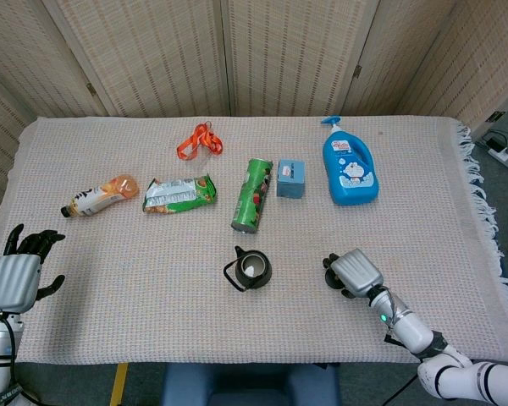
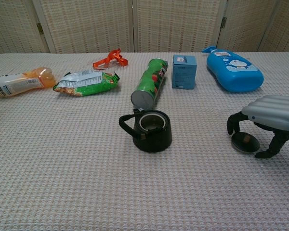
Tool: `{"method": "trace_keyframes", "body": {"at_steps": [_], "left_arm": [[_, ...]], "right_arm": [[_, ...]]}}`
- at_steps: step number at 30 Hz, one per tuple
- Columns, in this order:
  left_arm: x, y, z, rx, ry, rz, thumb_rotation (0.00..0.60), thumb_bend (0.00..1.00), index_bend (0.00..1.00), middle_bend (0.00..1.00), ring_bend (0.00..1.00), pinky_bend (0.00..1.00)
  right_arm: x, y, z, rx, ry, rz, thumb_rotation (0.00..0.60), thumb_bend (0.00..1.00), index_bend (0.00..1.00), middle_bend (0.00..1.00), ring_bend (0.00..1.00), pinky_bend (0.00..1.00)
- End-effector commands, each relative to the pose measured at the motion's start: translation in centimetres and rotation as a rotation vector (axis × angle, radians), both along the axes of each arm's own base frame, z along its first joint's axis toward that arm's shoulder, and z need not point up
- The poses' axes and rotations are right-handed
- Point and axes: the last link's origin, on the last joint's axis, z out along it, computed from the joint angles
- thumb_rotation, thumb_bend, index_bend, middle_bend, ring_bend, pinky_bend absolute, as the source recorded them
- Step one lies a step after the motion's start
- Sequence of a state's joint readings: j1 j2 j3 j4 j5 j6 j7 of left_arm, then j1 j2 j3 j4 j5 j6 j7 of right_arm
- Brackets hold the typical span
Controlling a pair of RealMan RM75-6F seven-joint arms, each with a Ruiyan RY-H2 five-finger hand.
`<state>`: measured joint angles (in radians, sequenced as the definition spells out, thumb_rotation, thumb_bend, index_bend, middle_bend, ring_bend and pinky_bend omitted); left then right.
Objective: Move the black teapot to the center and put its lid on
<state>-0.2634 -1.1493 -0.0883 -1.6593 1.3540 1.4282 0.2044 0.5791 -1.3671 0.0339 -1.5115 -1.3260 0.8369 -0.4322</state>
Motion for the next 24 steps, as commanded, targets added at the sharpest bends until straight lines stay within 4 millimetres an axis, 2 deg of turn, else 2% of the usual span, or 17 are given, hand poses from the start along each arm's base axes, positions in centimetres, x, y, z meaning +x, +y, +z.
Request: {"method": "trace_keyframes", "body": {"at_steps": [1, 10, 13, 17, 18, 24], "left_arm": [[0.0, 0.0, 0.0, 0.000, 0.000, 0.001, 0.600, 0.19, 0.23, 0.19, 0.18, 0.00], [-0.2, -0.1, 0.0, 0.002, -0.002, 0.005, 0.600, 0.19, 0.23, 0.19, 0.18, 0.00], [-0.2, -0.1, 0.1, 0.001, 0.001, 0.004, 0.600, 0.19, 0.23, 0.19, 0.18, 0.00], [-0.1, -0.1, 0.2, 0.007, 0.001, -0.001, 0.600, 0.19, 0.23, 0.19, 0.18, 0.00], [0.1, -0.1, 0.3, 0.010, -0.001, -0.004, 0.600, 0.19, 0.23, 0.19, 0.18, 0.00], [0.4, 0.0, 0.1, 0.002, 0.003, -0.008, 0.600, 0.19, 0.23, 0.19, 0.18, 0.00]], "right_arm": [[0.0, -0.1, -0.1, -0.001, 0.001, 0.000, 0.600, 0.25, 0.34, 0.38, 0.85, 0.76], [0.5, -0.2, 0.1, -0.010, -0.015, 0.010, 0.600, 0.36, 0.41, 0.42, 0.86, 0.76], [1.6, -0.5, 0.7, -0.017, -0.044, 0.025, 0.600, 0.37, 0.41, 0.43, 0.86, 0.76], [4.1, -1.2, 1.7, -0.019, -0.075, 0.081, 0.600, 0.37, 0.41, 0.43, 0.86, 0.76], [5.3, -1.5, 1.9, -0.019, -0.091, 0.112, 0.600, 0.37, 0.41, 0.43, 0.86, 0.76], [10.0, -2.5, 1.5, 0.023, -0.141, 0.188, 0.600, 0.37, 0.41, 0.42, 0.86, 0.76]]}}
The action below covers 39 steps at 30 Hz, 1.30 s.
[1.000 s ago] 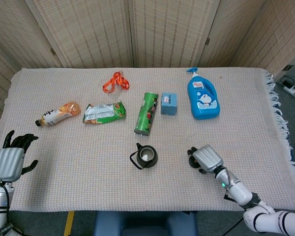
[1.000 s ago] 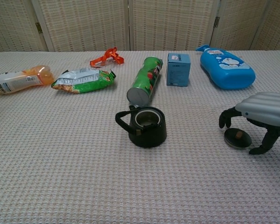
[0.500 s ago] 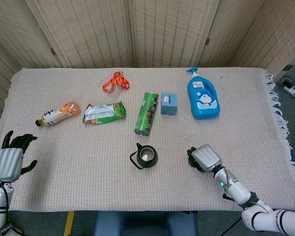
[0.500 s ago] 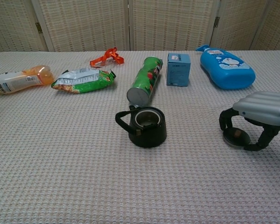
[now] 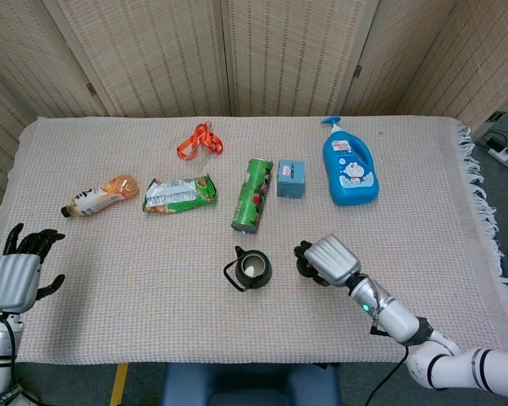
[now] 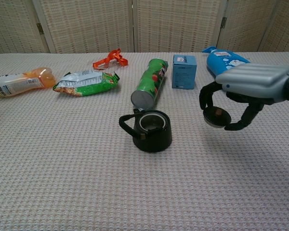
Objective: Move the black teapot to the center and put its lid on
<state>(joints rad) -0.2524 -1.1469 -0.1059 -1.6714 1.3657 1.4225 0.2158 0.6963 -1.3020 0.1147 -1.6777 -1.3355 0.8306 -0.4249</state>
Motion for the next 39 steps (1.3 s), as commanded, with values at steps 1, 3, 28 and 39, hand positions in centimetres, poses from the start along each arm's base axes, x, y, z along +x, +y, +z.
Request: {"method": "trace_keyframes", "body": {"at_steps": [1, 3, 28, 39], "left_arm": [[0.2, 0.0, 0.1, -0.002, 0.003, -0.003, 0.600, 0.19, 0.23, 0.19, 0.18, 0.00], [0.3, 0.0, 0.2, 0.004, 0.001, -0.007, 0.600, 0.19, 0.23, 0.19, 0.18, 0.00], [0.5, -0.3, 0.7, -0.001, -0.007, 0.002, 0.600, 0.19, 0.23, 0.19, 0.18, 0.00], [0.1, -0.5, 0.8, 0.002, -0.013, 0.011, 0.600, 0.19, 0.23, 0.19, 0.18, 0.00]], "right_arm": [[2.6, -0.7, -0.3, 0.017, -0.013, 0.048, 0.600, 0.37, 0.41, 0.42, 0.86, 0.76], [3.7, -1.0, -0.9, 0.031, -0.011, 0.065, 0.600, 0.37, 0.41, 0.41, 0.86, 0.76], [10.3, -3.2, -6.6, 0.093, 0.049, 0.141, 0.600, 0.37, 0.41, 0.36, 0.86, 0.76], [11.0, -2.9, -7.2, 0.093, 0.086, 0.154, 0.600, 0.37, 0.24, 0.25, 0.85, 0.76]]}}
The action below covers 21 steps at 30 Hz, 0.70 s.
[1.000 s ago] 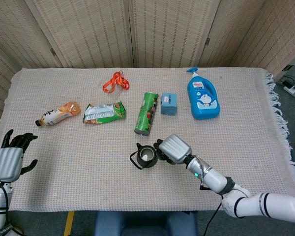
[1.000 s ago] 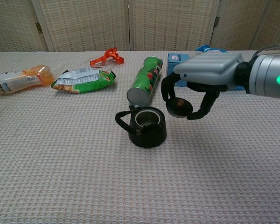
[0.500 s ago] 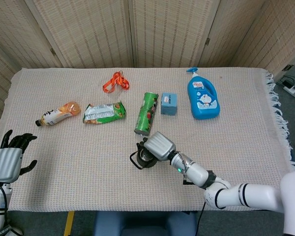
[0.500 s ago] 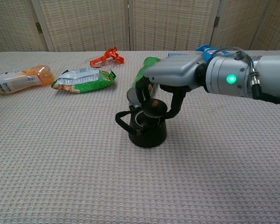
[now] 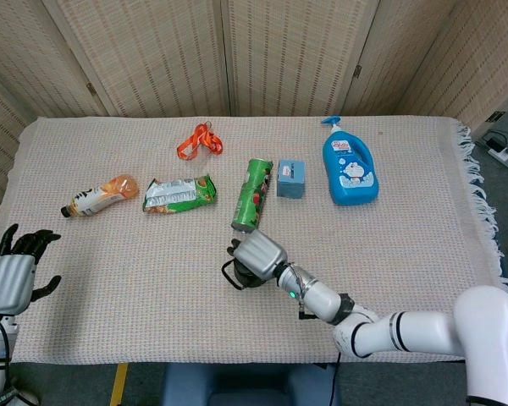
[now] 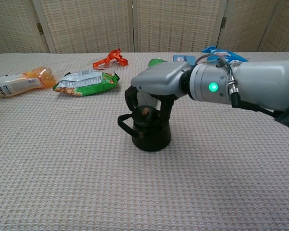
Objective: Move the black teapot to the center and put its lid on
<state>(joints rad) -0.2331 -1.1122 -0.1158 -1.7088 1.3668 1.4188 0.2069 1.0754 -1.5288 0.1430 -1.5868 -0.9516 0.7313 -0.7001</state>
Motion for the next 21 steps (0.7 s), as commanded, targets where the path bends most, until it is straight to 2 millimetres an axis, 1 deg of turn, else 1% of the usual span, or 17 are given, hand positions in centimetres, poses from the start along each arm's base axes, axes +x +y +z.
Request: {"method": "trace_keyframes", "body": {"at_steps": [1, 3, 5, 10, 12, 16, 21], "left_arm": [[-0.1, 0.0, 0.0, -0.001, -0.001, 0.000, 0.600, 0.19, 0.23, 0.19, 0.18, 0.00], [-0.1, 0.0, -0.1, -0.001, -0.004, 0.000, 0.600, 0.19, 0.23, 0.19, 0.18, 0.00], [-0.1, 0.1, -0.1, 0.000, -0.005, -0.001, 0.600, 0.19, 0.23, 0.19, 0.18, 0.00], [0.0, 0.1, 0.0, 0.000, -0.004, -0.006, 0.600, 0.19, 0.23, 0.19, 0.18, 0.00], [0.0, 0.1, 0.1, 0.003, -0.004, -0.005, 0.600, 0.19, 0.23, 0.19, 0.18, 0.00], [0.0, 0.2, 0.0, 0.002, -0.006, -0.003, 0.600, 0.19, 0.22, 0.19, 0.18, 0.00], [0.1, 0.2, -0.1, -0.004, -0.006, -0.002, 0.600, 0.19, 0.22, 0.19, 0.18, 0.00]], "right_arm": [[-0.1, 0.1, 0.1, -0.003, 0.011, -0.001, 0.600, 0.37, 0.21, 0.24, 0.85, 0.76], [-0.2, 0.1, 0.2, -0.004, 0.010, -0.010, 0.600, 0.37, 0.17, 0.22, 0.85, 0.76], [-0.2, 0.2, 0.4, -0.005, 0.009, -0.014, 0.600, 0.37, 0.15, 0.20, 0.85, 0.76], [-0.3, 0.5, 1.2, -0.015, -0.007, -0.012, 0.600, 0.37, 0.14, 0.19, 0.85, 0.76], [-0.4, 0.7, 1.8, -0.019, -0.028, -0.011, 0.600, 0.37, 0.14, 0.20, 0.85, 0.76], [-0.7, 1.3, 2.5, -0.007, -0.053, -0.008, 0.600, 0.37, 0.14, 0.26, 0.85, 0.76], [-1.1, 1.9, 2.5, 0.030, -0.055, -0.007, 0.600, 0.38, 0.20, 0.31, 0.86, 0.76]]}}
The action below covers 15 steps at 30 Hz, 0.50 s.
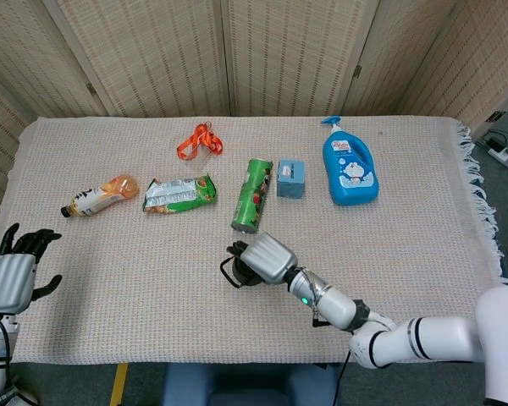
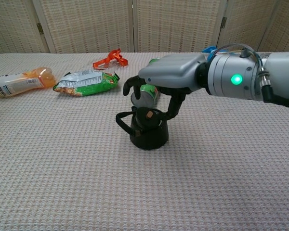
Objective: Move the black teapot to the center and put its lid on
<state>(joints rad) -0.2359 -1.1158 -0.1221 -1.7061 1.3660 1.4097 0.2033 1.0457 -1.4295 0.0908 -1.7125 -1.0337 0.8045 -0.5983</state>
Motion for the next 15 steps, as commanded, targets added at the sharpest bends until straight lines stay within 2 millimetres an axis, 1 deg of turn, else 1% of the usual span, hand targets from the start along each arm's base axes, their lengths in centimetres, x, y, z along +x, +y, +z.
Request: {"method": "trace_keyframes", "body": {"at_steps": [1, 9, 15], "left_arm": [[0.0, 0.0, 0.0, -0.001, 0.000, 0.000, 0.600, 0.19, 0.22, 0.19, 0.18, 0.00], [0.1, 0.0, 0.0, -0.001, 0.004, 0.004, 0.600, 0.19, 0.22, 0.19, 0.18, 0.00], [0.0, -0.1, 0.0, 0.001, 0.003, 0.008, 0.600, 0.19, 0.22, 0.19, 0.17, 0.00]], "right_arm": [[-0.4, 0.2, -0.2, 0.018, 0.012, 0.003, 0.600, 0.38, 0.20, 0.32, 0.86, 0.76], [-0.9, 0.1, -1.4, 0.033, 0.042, 0.010, 0.600, 0.38, 0.21, 0.32, 0.87, 0.76], [-1.1, 0.0, -1.3, 0.025, 0.046, 0.006, 0.600, 0.38, 0.21, 0.32, 0.87, 0.76]]}}
